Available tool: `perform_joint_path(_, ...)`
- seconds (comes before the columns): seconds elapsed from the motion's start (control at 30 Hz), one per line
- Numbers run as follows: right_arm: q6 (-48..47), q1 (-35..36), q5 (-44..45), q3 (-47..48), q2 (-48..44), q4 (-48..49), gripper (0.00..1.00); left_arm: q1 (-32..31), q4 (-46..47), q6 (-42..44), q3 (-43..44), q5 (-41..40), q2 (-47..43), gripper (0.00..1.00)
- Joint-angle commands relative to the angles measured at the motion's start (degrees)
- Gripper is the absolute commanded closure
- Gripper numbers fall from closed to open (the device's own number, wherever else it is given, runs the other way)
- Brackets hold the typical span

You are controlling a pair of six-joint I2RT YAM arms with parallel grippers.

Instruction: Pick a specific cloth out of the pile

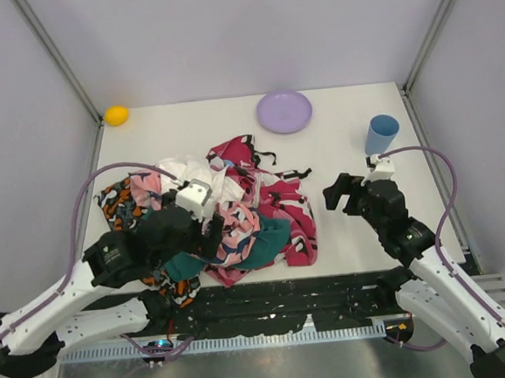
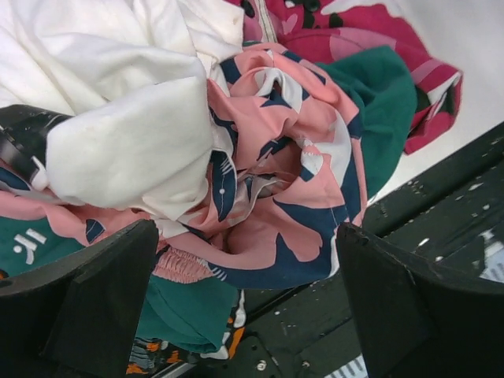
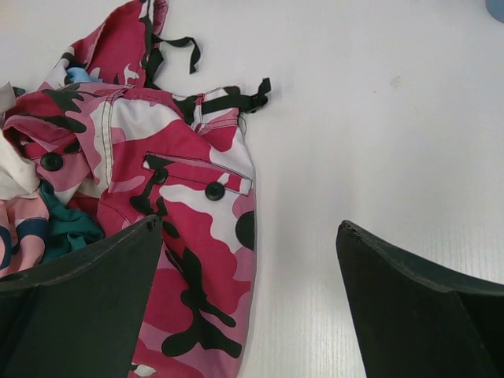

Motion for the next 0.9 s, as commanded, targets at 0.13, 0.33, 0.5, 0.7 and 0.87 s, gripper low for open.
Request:
perform_joint_path(0.13,-1.63,-0.02,-3.62,-2.31,-2.93,3.02,0.05,-9.45,-8.00,-1.93,1.85,-20.41,12.40,0.00)
perform_joint_path(0.33,-2.33,0.07,-4.24,-3.72,-3.99,3.64,0.05,-9.81,-10.02,-3.59,1.84,-22.17,23.30,0.00)
perform_joint_path(0.5,-2.95,0.07,-5.12,-3.90,-4.17,3.64,0.05,-9.19,-5.64,-3.87,-1.40,-22.97,28.32,0.00)
perform_joint_path(0.7,-3.13,-0.02,-5.73,-4.34,-4.52,3.90,0.05,-4.80,0.16,-4.48,-3.51,-18.32,34.30,0.00)
perform_joint_path(0.87,-3.48,0.16,-5.39,-4.34,-4.52,3.55,0.05,-1.20,5.43,-2.72,-5.71,-13.75,37.55,0.00)
